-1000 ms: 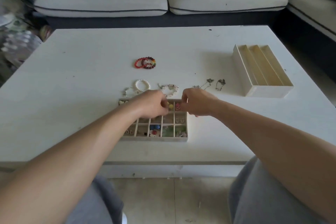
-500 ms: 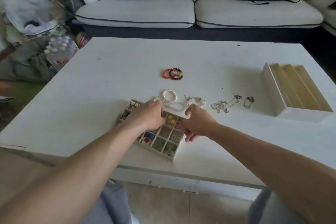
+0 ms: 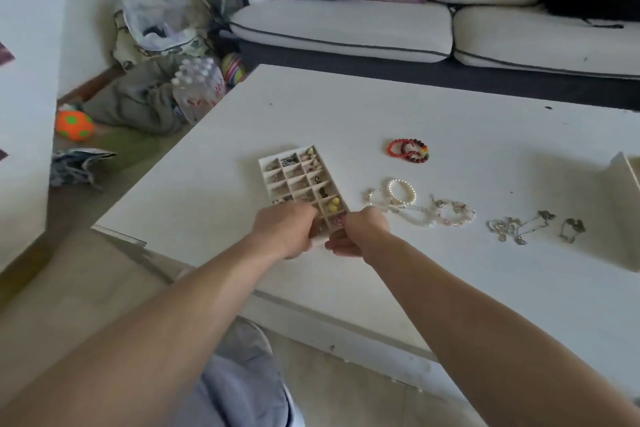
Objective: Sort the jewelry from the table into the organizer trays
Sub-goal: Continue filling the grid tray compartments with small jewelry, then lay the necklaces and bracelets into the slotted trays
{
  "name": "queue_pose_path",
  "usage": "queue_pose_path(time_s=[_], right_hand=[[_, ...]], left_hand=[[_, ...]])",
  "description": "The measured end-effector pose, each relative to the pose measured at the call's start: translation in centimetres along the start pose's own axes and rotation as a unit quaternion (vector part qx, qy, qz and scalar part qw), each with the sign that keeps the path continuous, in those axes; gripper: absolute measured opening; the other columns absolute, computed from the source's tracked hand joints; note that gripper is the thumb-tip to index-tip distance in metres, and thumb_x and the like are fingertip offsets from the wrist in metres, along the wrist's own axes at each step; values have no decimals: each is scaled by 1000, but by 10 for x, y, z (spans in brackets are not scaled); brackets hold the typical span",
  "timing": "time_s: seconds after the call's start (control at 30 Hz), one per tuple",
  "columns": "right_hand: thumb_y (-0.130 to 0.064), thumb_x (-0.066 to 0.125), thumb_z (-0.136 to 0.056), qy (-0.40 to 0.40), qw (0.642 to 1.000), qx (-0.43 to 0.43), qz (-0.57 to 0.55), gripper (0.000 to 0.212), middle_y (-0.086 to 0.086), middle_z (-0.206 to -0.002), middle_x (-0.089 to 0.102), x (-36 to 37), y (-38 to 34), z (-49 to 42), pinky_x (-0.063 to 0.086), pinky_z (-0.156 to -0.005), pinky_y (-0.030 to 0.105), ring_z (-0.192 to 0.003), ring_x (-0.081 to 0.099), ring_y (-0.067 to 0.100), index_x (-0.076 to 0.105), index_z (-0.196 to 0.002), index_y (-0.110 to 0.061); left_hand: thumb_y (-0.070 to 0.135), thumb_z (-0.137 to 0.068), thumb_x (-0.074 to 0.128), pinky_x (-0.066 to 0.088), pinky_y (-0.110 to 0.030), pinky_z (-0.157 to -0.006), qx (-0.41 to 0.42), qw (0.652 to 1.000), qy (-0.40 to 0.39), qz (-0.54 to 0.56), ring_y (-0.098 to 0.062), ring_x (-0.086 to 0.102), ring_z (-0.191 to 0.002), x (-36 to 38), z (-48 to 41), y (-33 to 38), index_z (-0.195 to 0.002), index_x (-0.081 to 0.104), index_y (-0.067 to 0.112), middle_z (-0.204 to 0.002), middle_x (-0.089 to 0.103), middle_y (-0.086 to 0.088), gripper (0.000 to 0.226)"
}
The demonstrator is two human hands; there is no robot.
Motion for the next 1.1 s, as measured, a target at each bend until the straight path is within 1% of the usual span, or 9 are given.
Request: queue_pose_path(time_s=[0.17,0.27,0.43,0.57,0.63,0.8,0.97,1.03,1.1], right_hand=[[-1,44,-98,-18,1000,0,-4,20,23,-81,73,28,-10,-10,59,-47,35,-51,71,28,61,-102,9],[-6,50,-96,-26,1000,-16,0,20,19,-85,74,37,-15,-16,63,-58,41,-61,74,28,64,-104,6],[-8,48,-96,-62,996,-60,16,17,9,-96,67,27,-30,-12,61,-68,37,-69,70,24,63,-103,-5],[-12,50,-97,-41,994,-93,30,16,6,-97,66,-13,-33,-5,60,-71,37,-73,70,23,60,-109,-11],[-12,50,-97,-19,992,-113,54,12,5,-94,64,-43,-31,0,60,-73,37,-74,68,22,62,-100,-13],[-12,48,-93,54,985,-140,88,12,6,-87,61,-137,-17,11,56,-67,34,-72,65,20,60,-90,-13],[-12,50,-84,198,963,-158,89,25,7,-73,58,-252,6,18,43,-60,35,-66,52,21,60,-92,9],[-12,49,-85,247,948,-162,117,18,3,-64,51,-296,16,25,38,-56,27,-62,45,19,56,-72,-3],[-11,45,-87,293,934,-147,143,21,2,-62,48,-341,27,33,32,-50,26,-62,43,22,48,-67,-14]], left_hand=[[6,-88,56,47,-35,-68,-55,994,90,-6,-31,65,-94,9,-10,-35,-102,60,22,-106,66,-5,22],[1,-89,53,48,-38,-75,-83,990,112,18,-33,64,-100,5,-20,-48,-106,61,17,-110,65,-9,25],[20,-91,58,50,-36,-77,-138,984,84,69,-31,63,-101,-11,-35,-44,-109,64,20,-112,64,-6,19],[32,-92,59,49,-31,-72,-115,984,101,96,-27,64,-95,-31,-40,-10,-101,67,24,-105,67,0,15],[32,-93,59,44,-28,-65,-91,985,99,112,-27,65,-95,-38,-40,19,-100,68,22,-105,67,0,15],[36,-91,60,47,-31,-71,-13,980,69,184,-22,62,-91,-43,-41,106,-96,62,32,-103,65,5,7],[29,-92,53,48,-30,-74,82,978,43,187,-20,58,-90,-40,-44,207,-91,60,31,-100,62,9,7],[29,-91,55,53,-33,-80,106,973,27,201,-18,61,-92,-40,-47,242,-91,61,31,-104,66,8,7],[26,-90,55,55,-34,-82,124,966,12,225,-17,64,-89,-42,-49,279,-95,62,28,-104,68,7,9]])
Point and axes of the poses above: each hand's wrist, its own z-axis away from the middle knuckle, its own x-axis out of the palm, y = z × x, the point moved 1 cm from there along -z, towards the middle knuckle
